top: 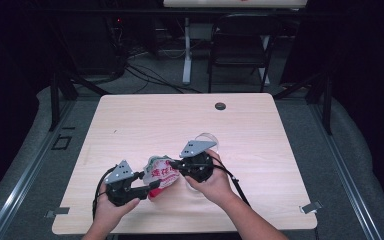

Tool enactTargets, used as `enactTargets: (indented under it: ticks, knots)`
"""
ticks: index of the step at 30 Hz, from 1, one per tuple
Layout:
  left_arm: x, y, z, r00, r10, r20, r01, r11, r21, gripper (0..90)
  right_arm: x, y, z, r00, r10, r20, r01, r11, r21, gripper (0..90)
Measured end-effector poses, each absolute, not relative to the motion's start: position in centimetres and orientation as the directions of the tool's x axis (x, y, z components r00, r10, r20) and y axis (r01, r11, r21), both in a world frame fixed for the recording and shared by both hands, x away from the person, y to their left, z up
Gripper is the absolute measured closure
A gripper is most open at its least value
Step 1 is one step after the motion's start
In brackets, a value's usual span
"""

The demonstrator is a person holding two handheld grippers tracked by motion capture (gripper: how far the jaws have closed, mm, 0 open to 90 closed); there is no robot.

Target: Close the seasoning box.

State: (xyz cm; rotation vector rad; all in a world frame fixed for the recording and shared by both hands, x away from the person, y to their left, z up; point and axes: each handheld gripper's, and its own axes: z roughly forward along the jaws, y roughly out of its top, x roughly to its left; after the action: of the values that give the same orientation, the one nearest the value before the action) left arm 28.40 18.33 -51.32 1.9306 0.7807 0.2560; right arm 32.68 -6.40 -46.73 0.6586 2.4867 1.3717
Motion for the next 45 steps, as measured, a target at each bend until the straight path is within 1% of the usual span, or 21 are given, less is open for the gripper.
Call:
enactTargets:
  ticks: [7, 9, 12, 20, 25, 30, 39, 45]
  knots:
    - [29.4, 18.1, -53.2, 0.744, 0.636, -0.203, 0.468, -0.280, 0.838, 39.7, 32.4, -6.9, -47.0, -0.875, 0.483, 0.033, 0.280, 0.449, 0.849, 90.0]
    - [29.6, 18.0, -53.7, 0.741, 0.633, -0.224, 0.486, -0.275, 0.830, 34.1, 32.4, -7.1, -47.1, -0.876, 0.481, 0.039, 0.282, 0.446, 0.849, 90.0]
    - [29.8, 17.7, -54.4, 0.729, 0.642, -0.237, 0.508, -0.274, 0.817, 28.9, 32.3, -7.3, -47.3, -0.875, 0.482, 0.039, 0.282, 0.444, 0.851, 90.0]
    - [30.3, 17.5, -55.7, 0.699, 0.681, -0.217, 0.534, -0.296, 0.792, 27.1, 32.1, -7.4, -47.3, -0.876, 0.481, 0.036, 0.278, 0.442, 0.853, 90.0]
    - [30.6, 17.4, -56.4, 0.672, 0.695, -0.256, 0.572, -0.267, 0.776, 25.6, 32.0, -7.6, -47.4, -0.876, 0.481, 0.040, 0.279, 0.437, 0.855, 90.0]
    - [30.7, 16.8, -57.2, 0.676, 0.700, -0.229, 0.578, -0.312, 0.754, 25.5, 31.9, -7.7, -47.5, -0.875, 0.482, 0.045, 0.281, 0.430, 0.858, 90.0]
    - [31.0, 16.8, -57.6, 0.672, 0.692, -0.263, 0.591, -0.289, 0.753, 25.9, 31.9, -8.0, -47.7, -0.874, 0.484, 0.050, 0.283, 0.421, 0.862, 90.0]
    - [31.1, 17.0, -58.1, 0.667, 0.682, -0.301, 0.615, -0.275, 0.739, 25.4, 31.7, -8.2, -47.9, -0.874, 0.483, 0.056, 0.283, 0.410, 0.867, 90.0]
